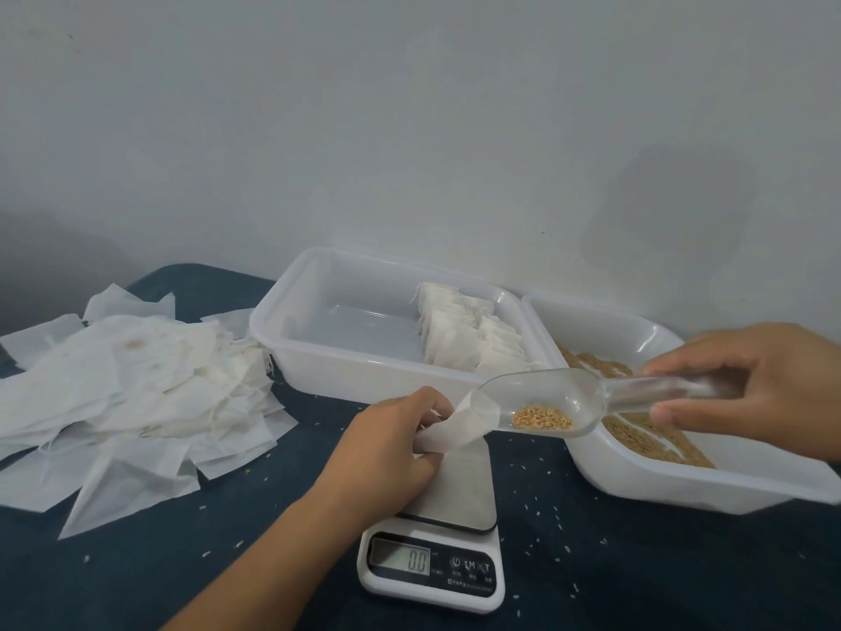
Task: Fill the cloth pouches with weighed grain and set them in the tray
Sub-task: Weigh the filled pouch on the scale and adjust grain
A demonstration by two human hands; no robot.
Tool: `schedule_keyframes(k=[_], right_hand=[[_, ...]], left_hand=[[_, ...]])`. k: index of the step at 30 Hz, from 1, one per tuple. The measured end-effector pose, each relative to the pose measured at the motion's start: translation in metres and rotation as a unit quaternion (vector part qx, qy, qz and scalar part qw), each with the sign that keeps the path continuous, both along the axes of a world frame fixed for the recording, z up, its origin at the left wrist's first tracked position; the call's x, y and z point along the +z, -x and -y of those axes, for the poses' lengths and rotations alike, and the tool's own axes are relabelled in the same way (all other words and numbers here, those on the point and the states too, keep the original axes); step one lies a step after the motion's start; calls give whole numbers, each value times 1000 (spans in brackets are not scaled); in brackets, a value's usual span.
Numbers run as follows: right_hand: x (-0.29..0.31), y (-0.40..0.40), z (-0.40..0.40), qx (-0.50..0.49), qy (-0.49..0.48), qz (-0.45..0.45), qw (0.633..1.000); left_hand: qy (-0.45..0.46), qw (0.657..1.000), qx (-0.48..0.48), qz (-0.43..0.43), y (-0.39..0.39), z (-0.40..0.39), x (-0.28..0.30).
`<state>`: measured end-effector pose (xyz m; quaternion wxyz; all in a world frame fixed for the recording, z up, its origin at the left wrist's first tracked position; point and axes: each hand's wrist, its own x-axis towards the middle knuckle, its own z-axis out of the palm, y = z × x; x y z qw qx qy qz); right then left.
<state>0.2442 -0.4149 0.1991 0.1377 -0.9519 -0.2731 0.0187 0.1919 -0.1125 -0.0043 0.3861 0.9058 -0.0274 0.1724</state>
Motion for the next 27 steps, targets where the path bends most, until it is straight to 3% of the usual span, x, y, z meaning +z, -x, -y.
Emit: schedule_keyframes(k=[7, 15, 21, 24, 27], right_hand=[[9, 1, -8, 38, 25, 44, 998], [20, 11, -11, 88, 74, 174, 978], [13, 13, -8, 87, 87, 219, 968], [6, 8, -1, 67, 73, 228, 969], [-5, 11, 6, -6, -21, 193, 981]], left_hand=[[-3, 1000, 2, -2, -1, -1, -1], [12, 1000, 2, -9, -1, -1, -2], [40, 999, 7, -15, -2, -2, -5], [72, 997, 15, -18, -2, -3, -5], [99, 995, 24, -17, -1, -3, -3]])
